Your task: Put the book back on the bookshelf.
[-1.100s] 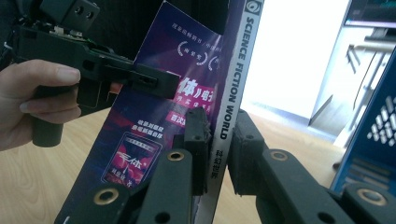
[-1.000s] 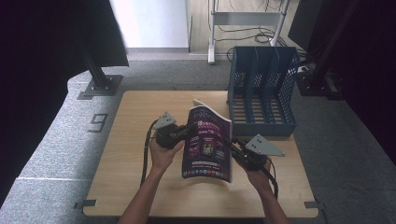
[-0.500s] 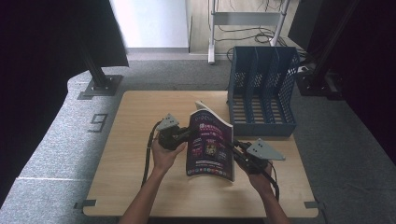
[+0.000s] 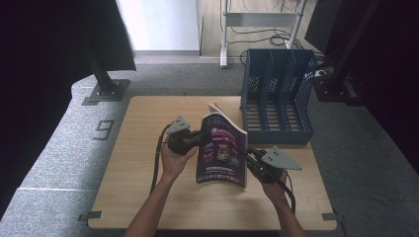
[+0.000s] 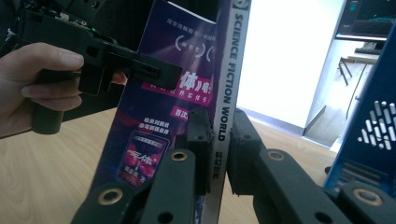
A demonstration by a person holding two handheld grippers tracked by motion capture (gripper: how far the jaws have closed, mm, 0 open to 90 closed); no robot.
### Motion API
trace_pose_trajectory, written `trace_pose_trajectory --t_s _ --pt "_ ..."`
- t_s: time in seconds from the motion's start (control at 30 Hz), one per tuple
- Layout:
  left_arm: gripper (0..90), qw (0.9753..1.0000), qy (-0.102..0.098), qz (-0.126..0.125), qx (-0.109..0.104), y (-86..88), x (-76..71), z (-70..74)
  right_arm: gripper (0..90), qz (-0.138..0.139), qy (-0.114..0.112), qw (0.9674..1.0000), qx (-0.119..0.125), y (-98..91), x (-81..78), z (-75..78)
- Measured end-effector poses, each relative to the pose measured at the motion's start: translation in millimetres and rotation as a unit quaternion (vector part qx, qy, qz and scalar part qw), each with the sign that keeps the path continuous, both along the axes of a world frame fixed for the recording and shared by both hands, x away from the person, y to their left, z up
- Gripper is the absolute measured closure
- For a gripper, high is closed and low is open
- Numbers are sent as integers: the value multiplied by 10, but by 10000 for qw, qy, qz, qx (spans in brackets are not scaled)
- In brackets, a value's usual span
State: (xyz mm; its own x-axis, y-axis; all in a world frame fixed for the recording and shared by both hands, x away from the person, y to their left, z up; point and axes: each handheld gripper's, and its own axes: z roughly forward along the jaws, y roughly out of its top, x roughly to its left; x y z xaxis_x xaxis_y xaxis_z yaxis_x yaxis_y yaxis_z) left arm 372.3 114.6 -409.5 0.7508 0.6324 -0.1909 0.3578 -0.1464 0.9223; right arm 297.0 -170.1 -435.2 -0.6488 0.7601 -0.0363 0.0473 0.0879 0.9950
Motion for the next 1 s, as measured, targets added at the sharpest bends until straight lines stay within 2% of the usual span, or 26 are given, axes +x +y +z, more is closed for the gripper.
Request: trace_pose_trajectory --t_s 0.1,0.23,0.33,0.43,0.6,0.73,0.83,1.0 --pt "848 10000 68 -36 -34 29 -41 -40 813 69 81 9999 49 -24 -36 -36" --pt "777 9999 25 -92 -106 58 -68 -60 814 80 141 9998 95 -79 -42 -48" --pt "631 10000 33 -9 -82 60 -51 -76 815 116 164 9997 165 -126 -37 -60" --pt "487 9999 45 131 47 52 -21 -106 815 152 182 9996 168 -155 -52 -65" --pt "313 9992 37 342 203 11 -5 -129 814 199 167 9996 90 -165 -83 -76" --pt "250 9985 144 435 307 4 35 -133 814 256 129 9996 87 -163 -101 -78" --pt "218 9986 233 366 295 -3 75 -128 814 308 86 9995 54 -149 -123 -79" --pt "200 9993 134 173 313 -69 93 -93 814 345 67 9994 34 -139 -141 -80"
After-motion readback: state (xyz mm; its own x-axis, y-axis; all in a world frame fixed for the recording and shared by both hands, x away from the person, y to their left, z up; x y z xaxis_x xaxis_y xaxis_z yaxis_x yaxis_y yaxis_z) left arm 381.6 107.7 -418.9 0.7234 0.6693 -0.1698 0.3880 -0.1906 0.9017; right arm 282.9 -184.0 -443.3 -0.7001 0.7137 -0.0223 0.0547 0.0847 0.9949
